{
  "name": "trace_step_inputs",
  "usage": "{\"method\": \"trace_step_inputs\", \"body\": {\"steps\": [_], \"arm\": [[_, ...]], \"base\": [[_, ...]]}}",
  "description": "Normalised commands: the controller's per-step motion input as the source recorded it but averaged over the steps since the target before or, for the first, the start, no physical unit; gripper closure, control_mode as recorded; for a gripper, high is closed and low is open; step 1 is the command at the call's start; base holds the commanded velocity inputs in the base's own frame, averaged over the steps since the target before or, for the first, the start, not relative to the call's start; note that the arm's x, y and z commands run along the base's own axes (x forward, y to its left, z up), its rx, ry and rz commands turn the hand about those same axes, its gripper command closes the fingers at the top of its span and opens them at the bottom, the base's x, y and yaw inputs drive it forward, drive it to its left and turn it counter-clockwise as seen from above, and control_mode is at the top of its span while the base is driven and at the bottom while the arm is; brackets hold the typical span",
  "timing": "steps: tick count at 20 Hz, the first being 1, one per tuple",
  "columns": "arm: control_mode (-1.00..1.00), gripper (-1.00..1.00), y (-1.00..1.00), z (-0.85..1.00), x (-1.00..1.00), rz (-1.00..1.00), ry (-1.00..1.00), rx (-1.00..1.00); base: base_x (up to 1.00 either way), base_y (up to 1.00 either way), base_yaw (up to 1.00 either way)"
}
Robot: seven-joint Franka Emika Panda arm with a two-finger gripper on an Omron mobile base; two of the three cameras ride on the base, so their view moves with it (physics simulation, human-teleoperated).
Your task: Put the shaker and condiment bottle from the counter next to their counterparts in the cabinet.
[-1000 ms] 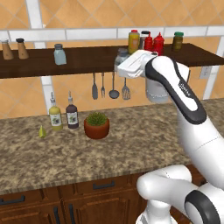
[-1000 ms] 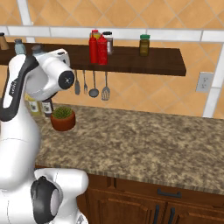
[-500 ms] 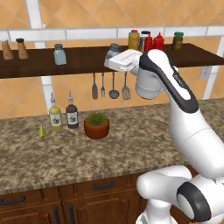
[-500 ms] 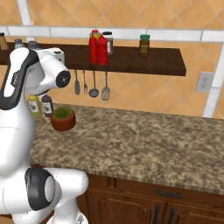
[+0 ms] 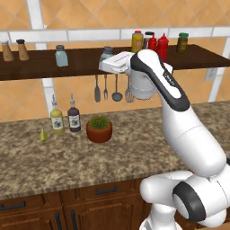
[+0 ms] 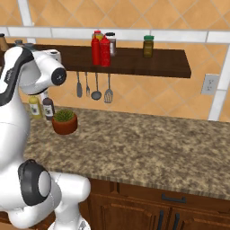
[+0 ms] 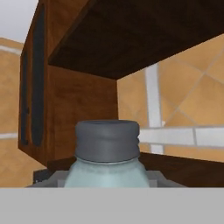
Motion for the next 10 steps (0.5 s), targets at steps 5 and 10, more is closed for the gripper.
{"method": "trace_step_inputs", "body": {"steps": [5,10], "arm": [[-1.00,1.00,0.04,0.00,0.06,0.00,-0.01,-0.04],[-1.00,1.00,0.16,0.00,0.42,0.00,0.02,0.00]], "base": [[0.00,0.00,0.00],[0.00,0.00,0.00]]}}
